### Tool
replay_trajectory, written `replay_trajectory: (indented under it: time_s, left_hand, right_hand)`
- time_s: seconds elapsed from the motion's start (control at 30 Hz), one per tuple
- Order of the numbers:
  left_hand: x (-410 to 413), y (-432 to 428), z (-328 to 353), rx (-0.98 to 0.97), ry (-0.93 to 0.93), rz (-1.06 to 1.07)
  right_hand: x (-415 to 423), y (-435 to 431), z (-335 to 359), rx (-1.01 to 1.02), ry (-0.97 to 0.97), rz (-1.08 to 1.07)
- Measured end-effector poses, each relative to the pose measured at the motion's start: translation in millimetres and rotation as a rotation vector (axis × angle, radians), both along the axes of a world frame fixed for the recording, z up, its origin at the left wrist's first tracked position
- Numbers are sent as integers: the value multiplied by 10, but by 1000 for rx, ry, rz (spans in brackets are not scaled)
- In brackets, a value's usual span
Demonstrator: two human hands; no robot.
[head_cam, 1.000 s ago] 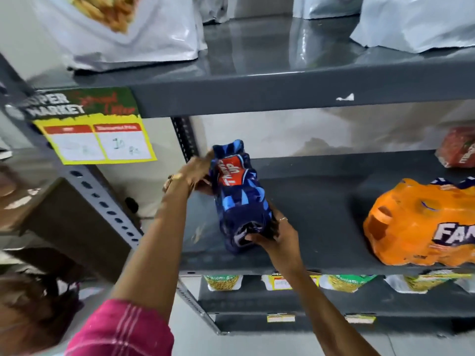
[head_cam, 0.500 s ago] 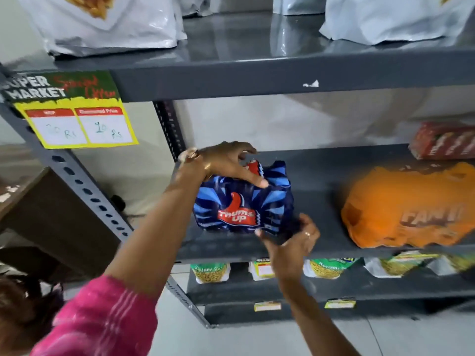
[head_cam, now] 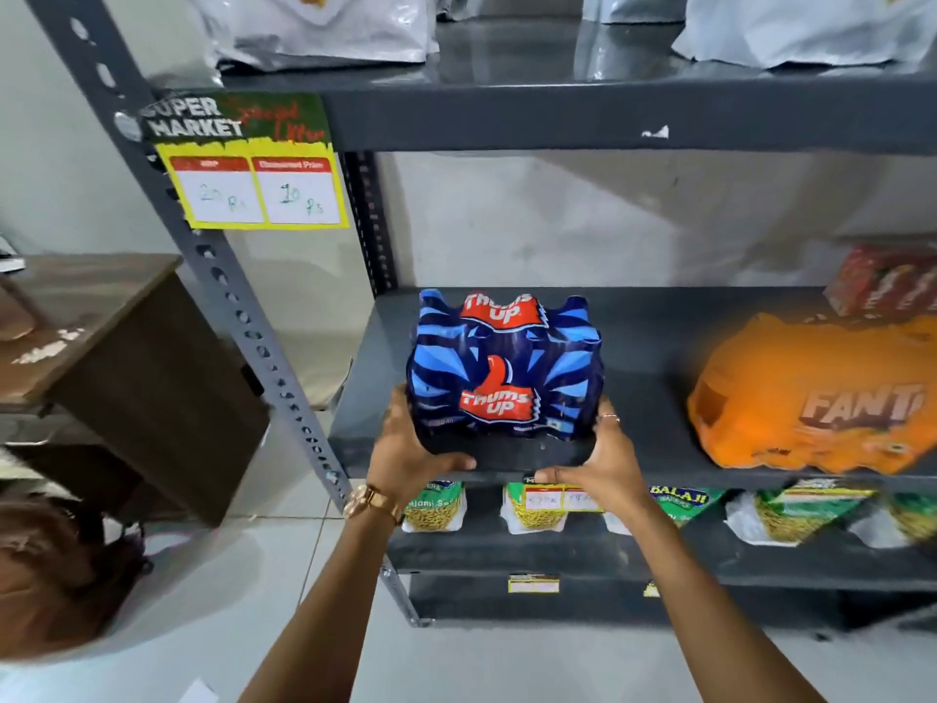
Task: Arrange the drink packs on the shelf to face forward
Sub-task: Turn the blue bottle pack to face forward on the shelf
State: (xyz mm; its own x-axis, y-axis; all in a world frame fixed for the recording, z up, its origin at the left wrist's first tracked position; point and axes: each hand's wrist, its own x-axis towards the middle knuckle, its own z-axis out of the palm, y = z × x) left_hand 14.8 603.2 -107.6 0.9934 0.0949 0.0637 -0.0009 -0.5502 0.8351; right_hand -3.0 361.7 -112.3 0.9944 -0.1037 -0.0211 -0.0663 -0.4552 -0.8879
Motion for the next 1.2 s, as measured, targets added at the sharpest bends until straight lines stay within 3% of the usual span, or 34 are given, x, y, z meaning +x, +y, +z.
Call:
replay_trajectory:
  time_s: [0.2,0.43,0.6,0.87,1.03,1.13,1.2]
  left_hand:
    - [-359,134,-350,39,-184,114]
    - [-407,78,-377,-59,-212,207]
    - [-414,31,-423,-74,-242,245]
    - [-392,-76,-484,-126,-257,339]
    - [-450,-295,-405,-137,-315,421]
    - [-591,-670,-319,-15,-518,542]
    - [-696,-1085,-217,77,-697,420]
  right_hand:
    - [-233,9,-96,-43,-49,-45]
    - [-219,85,-179,-114,-114,-114]
    - [-216,99,-198,-60,-108,-104]
    - [-203,68,-204,-49,-138,-36]
    - [-330,-151,17,-38,-118,158]
    - [-622,-553,154,91,-341,-84]
    - [-804,-1020,182,158,-514,-348]
